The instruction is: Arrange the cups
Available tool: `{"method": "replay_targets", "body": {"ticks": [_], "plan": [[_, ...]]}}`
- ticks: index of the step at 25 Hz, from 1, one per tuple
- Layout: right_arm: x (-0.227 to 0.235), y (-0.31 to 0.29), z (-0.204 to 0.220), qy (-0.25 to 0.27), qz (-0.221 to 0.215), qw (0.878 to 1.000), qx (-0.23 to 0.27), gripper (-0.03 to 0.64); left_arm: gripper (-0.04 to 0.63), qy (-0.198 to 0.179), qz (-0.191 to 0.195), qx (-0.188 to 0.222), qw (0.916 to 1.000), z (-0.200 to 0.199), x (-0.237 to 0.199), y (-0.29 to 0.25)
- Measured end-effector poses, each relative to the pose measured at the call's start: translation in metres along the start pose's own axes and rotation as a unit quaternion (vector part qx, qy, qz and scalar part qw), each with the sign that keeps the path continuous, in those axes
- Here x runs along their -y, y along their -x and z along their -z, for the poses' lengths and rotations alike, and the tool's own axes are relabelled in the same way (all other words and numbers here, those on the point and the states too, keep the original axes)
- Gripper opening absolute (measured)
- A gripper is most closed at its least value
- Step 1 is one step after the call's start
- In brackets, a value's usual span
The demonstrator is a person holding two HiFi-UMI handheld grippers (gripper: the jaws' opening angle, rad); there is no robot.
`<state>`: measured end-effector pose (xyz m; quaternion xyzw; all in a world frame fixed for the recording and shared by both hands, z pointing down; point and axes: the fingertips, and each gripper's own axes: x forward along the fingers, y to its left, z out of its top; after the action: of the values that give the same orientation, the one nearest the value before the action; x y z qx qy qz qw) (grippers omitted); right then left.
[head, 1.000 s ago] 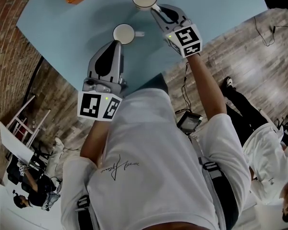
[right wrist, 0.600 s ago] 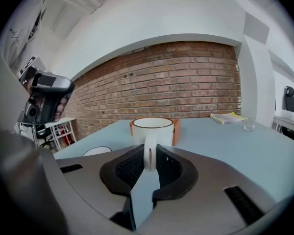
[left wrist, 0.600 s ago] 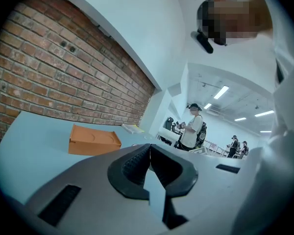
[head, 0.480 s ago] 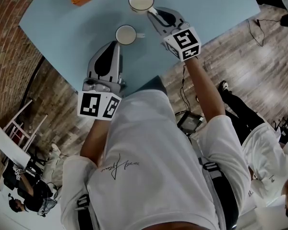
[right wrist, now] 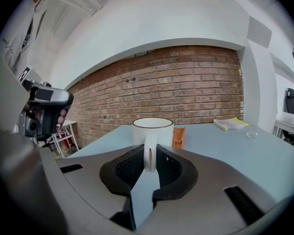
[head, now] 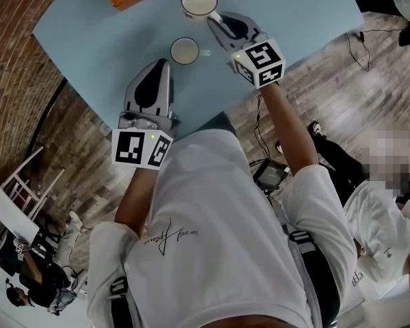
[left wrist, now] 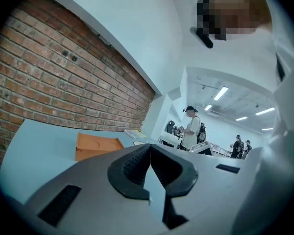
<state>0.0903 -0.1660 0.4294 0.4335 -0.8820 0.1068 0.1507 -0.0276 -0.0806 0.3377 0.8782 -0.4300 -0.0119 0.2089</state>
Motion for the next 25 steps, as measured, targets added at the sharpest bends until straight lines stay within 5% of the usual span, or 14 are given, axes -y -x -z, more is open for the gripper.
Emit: {"method": "replay_targets", "body": {"ticks": [25], "plan": [[0.005, -0.039, -0.047, 0.010, -0.005, 1.000, 0.025, 0.066, 0.009, 0.002, -0.018, 0.024, 0.9995, -0.013, -0.007, -0.001]]}}
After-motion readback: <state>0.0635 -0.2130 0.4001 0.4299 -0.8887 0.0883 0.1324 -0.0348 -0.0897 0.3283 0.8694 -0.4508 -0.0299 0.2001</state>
